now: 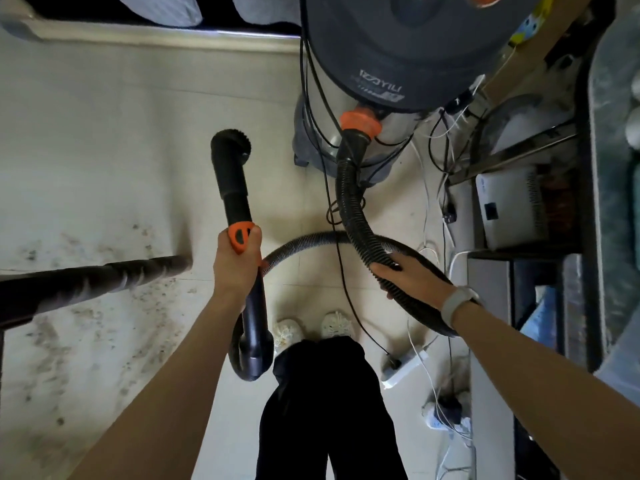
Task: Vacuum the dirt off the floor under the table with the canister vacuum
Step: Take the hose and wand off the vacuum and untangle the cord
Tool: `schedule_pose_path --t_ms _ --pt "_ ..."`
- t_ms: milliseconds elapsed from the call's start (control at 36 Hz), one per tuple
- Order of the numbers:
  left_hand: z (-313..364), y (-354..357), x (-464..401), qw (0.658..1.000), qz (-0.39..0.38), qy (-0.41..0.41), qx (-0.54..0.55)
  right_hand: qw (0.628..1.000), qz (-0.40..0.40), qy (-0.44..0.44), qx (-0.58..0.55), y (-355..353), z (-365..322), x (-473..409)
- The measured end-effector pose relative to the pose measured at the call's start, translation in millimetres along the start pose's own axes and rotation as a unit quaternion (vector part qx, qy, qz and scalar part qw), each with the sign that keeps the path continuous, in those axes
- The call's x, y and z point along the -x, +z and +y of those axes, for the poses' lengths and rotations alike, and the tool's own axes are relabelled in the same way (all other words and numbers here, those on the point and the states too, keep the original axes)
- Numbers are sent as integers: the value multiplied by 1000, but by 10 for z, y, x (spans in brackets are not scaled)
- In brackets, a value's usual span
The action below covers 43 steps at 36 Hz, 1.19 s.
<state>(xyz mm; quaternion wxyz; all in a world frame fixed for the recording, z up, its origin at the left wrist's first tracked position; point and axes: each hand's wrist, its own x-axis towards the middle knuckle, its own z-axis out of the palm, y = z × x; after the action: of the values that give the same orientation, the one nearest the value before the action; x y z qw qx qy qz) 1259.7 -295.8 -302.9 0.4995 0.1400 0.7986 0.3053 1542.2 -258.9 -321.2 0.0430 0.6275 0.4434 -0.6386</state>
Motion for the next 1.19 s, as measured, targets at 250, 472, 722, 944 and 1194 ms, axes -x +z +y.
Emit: schedule_pose_path --t_ms 250,472,722,944,1194 --pt "-773 288 -365 997 -15 -6 -69 992 62 -47 101 460 570 -532" --pt "-1467 794 -1022 983 -50 92 -150 970 142 -117 156 534 1094 -1389" --pt "-2015 1321 -1840 885 -116 156 -423 859 339 -175 343 89 1359 -2155" --pt "-2212 1021 -1878 853 -105 270 -434 824 426 -189 323 173 1549 -2321" --pt "-2693 742 -1149 848 -160 361 -354 823 474 -230 212 657 1791 -2201"
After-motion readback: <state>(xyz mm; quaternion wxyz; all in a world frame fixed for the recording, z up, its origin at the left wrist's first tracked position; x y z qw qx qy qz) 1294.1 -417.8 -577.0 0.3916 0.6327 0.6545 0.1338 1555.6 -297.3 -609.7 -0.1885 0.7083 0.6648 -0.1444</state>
